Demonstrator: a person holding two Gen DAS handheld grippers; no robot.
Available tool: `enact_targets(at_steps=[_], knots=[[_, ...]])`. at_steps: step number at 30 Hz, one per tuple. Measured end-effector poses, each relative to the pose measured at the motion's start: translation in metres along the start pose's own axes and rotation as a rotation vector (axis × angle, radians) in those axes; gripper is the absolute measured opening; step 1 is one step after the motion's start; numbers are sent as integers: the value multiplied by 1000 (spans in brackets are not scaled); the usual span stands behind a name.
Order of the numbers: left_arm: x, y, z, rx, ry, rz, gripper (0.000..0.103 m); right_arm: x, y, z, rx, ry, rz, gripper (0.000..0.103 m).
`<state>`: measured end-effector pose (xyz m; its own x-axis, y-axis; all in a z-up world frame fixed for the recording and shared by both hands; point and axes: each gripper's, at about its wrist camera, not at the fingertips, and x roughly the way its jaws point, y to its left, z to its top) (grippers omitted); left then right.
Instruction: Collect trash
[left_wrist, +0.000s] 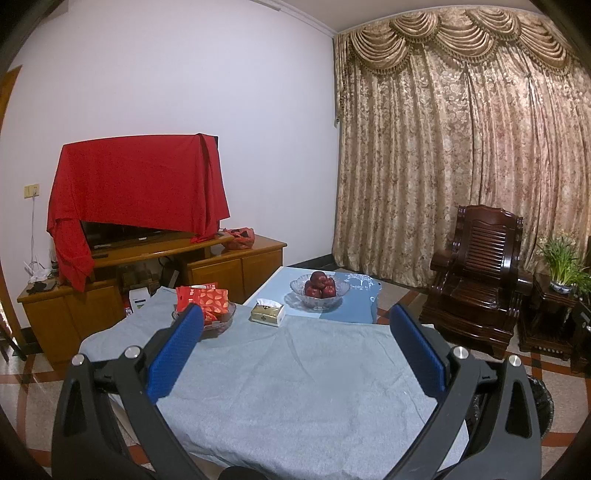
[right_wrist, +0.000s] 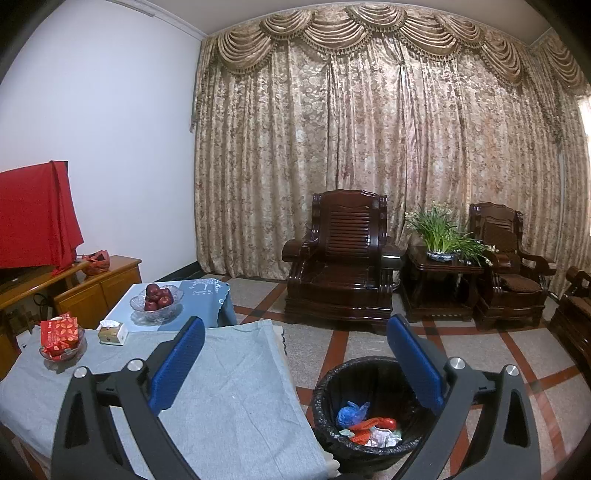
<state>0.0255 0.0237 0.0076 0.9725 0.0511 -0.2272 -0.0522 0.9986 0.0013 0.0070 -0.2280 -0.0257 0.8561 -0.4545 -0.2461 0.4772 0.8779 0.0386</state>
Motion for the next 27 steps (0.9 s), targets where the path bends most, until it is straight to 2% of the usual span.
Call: enact_targets(at_steps=[22, 27], knots=[[-1, -3, 0, -2, 1, -4, 98, 0, -2, 0, 1, 2, 1, 97], [-5, -17, -4, 2, 2, -9, 98, -2, -4, -1, 0, 3, 1, 97]])
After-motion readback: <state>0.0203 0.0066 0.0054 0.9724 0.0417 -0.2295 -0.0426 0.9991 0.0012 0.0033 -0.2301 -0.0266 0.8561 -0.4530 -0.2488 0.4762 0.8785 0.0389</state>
